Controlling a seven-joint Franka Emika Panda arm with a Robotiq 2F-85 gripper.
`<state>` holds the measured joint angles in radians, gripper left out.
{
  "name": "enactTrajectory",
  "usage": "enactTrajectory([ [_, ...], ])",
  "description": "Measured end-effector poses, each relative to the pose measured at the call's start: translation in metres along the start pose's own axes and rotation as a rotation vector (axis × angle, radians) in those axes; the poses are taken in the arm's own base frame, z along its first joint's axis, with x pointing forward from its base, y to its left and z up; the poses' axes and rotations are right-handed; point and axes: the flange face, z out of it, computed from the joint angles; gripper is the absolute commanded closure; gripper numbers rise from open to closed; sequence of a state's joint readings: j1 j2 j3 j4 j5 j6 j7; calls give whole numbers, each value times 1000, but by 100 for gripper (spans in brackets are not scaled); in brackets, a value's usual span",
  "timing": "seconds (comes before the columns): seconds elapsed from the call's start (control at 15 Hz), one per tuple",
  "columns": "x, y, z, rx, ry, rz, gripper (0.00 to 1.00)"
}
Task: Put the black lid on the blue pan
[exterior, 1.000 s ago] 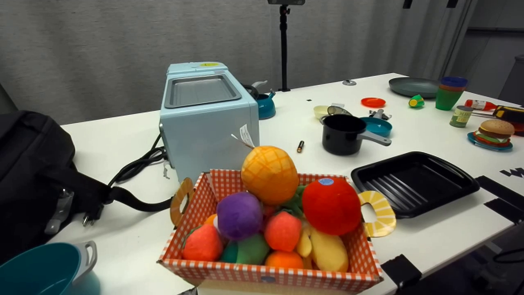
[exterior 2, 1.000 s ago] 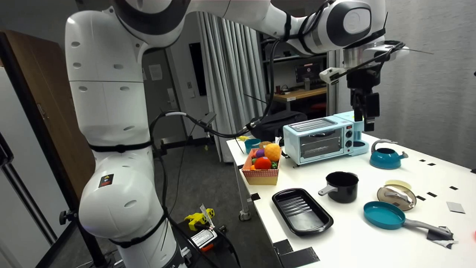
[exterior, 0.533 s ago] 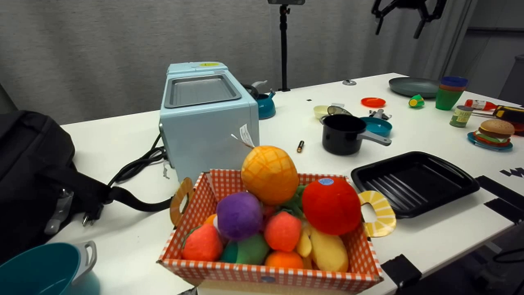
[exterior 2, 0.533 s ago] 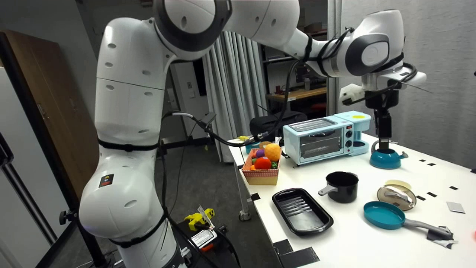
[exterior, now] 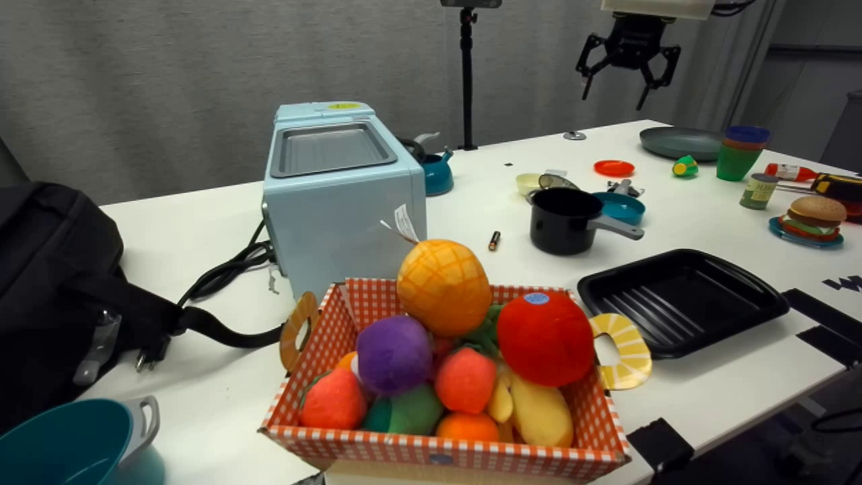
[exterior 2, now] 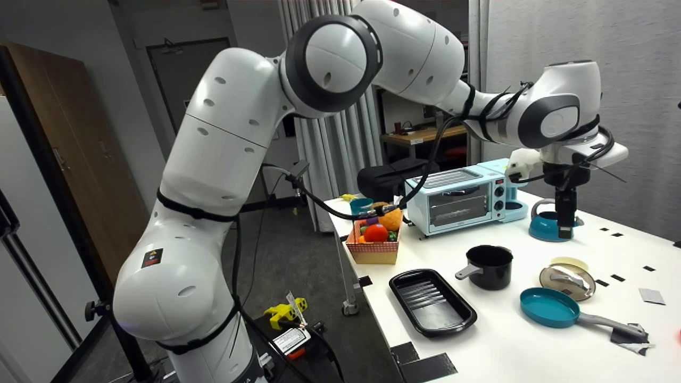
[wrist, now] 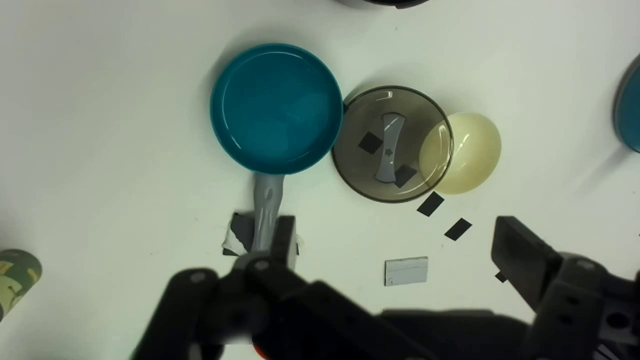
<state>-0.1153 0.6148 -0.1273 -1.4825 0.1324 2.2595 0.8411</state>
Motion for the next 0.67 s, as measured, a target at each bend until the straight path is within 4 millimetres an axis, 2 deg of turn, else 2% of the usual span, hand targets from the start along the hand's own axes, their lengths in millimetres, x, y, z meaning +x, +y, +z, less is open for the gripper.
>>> enactTrajectory([
  [0.47, 4, -4, 5, 5, 1, 16, 0],
  [0.67, 3, -2, 26, -18, -13, 15, 0],
])
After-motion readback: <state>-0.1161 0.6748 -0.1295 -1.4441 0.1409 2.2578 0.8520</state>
